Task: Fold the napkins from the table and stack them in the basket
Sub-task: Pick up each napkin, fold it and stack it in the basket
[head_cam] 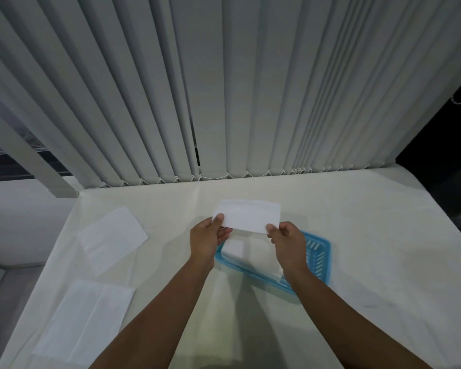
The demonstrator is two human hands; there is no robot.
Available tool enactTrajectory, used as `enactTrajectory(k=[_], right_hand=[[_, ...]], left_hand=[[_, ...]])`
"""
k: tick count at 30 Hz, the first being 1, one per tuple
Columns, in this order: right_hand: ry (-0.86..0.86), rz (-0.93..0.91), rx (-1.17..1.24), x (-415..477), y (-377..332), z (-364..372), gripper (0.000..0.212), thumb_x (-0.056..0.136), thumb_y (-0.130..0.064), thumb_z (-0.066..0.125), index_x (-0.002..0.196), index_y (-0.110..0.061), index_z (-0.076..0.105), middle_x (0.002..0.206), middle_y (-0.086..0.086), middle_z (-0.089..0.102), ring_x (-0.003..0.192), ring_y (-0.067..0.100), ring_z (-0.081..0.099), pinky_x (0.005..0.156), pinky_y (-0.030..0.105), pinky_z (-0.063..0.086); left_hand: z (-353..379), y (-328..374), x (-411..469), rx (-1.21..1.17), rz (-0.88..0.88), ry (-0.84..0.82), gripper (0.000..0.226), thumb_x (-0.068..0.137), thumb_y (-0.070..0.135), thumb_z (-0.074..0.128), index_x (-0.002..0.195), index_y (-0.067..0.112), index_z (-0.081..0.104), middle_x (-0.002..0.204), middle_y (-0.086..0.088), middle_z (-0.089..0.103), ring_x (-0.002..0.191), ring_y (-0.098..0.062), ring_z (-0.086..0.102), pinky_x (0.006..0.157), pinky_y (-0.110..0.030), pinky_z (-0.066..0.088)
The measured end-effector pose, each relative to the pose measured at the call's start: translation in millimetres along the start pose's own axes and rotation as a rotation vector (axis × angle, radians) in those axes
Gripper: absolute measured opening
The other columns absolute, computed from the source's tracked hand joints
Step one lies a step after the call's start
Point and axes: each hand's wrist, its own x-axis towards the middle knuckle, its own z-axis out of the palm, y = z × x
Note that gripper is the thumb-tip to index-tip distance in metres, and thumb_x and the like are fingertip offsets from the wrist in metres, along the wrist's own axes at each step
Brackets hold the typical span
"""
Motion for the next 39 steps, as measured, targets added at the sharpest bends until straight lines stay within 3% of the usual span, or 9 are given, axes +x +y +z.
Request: enactTrajectory(k=[4, 8, 10, 13, 19, 24, 39], right_hand=[[-0.04, 0.078, 0.01, 2, 15, -26, 0.012, 0.089, -0.019, 0.064, 0.078, -0.016, 0.061, 0.077, 0.001, 0.066, 0.069, 0.013, 0.056, 0.064, 0.026, 0.043], [-0.078, 0.235, 0.059, 6, 30, -45, 0.006, 0.088, -0.017, 0.064, 0.083, -0.016, 0.063, 0.075, 0.002, 0.059, 0.067, 0.014, 0.053, 0.06, 0.025, 0.042], [-0.059, 0.26, 0.058, 7, 34, -51, 0.008, 0.088, -0.015, 0.065, 0.08, -0.014, 0.064, 0.071, 0.002, 0.058, 0.064, 0.013, 0.051, 0.057, 0.024, 0.041], [-0.034, 0.245, 0.003, 6, 40, -54, 0.014, 0.087, -0.012, 0.066, 0.073, -0.013, 0.065, 0.071, 0.004, 0.061, 0.062, 0.013, 0.052, 0.056, 0.023, 0.041], [0.019, 0.255, -0.056, -2, 54, -51, 0.021, 0.085, -0.011, 0.067, 0.064, -0.015, 0.064, 0.07, 0.003, 0.064, 0.064, 0.015, 0.055, 0.066, 0.028, 0.045], [0.021, 0.284, -0.05, -3, 60, -46, 0.016, 0.085, -0.014, 0.067, 0.069, -0.013, 0.066, 0.072, 0.002, 0.065, 0.068, 0.017, 0.056, 0.074, 0.033, 0.046], [0.03, 0.269, -0.057, -1, 65, -36, 0.009, 0.085, -0.017, 0.068, 0.077, -0.012, 0.068, 0.077, 0.0, 0.068, 0.07, 0.014, 0.058, 0.07, 0.03, 0.046]], left_hand=[[5, -12, -4, 0.032, 0.023, -0.02, 0.013, 0.091, 0.017, 0.061, 0.099, 0.008, 0.066, 0.077, -0.009, 0.067, 0.067, -0.016, 0.065, 0.064, -0.02, 0.057], [3, -20, -3, 0.3, 0.104, -0.032, 0.016, 0.09, 0.018, 0.061, 0.096, 0.006, 0.07, 0.08, -0.007, 0.068, 0.064, -0.015, 0.065, 0.061, -0.02, 0.057], [-1, -23, 2, 0.465, 0.105, -0.045, 0.021, 0.089, 0.021, 0.061, 0.097, 0.005, 0.072, 0.079, -0.007, 0.069, 0.067, -0.017, 0.065, 0.069, -0.028, 0.058], [-7, -29, 12, 0.932, 0.194, -0.041, 0.025, 0.088, 0.03, 0.059, 0.107, 0.018, 0.071, 0.104, -0.002, 0.068, 0.096, -0.02, 0.064, 0.084, -0.029, 0.048], [-12, -38, 24, 1.313, 0.397, 0.028, 0.031, 0.096, 0.032, 0.043, 0.118, 0.029, 0.065, 0.143, 0.0, 0.044, 0.132, -0.021, 0.036, 0.106, -0.036, 0.036], [-6, -40, 25, 1.385, 0.36, 0.011, 0.038, 0.1, 0.033, 0.032, 0.122, 0.029, 0.062, 0.155, -0.001, 0.029, 0.14, -0.023, 0.022, 0.114, -0.039, 0.026], [-12, -41, 25, 1.358, 0.362, -0.034, 0.037, 0.099, 0.027, 0.036, 0.127, 0.03, 0.059, 0.157, -0.002, 0.025, 0.14, -0.023, 0.02, 0.115, -0.037, 0.023]])
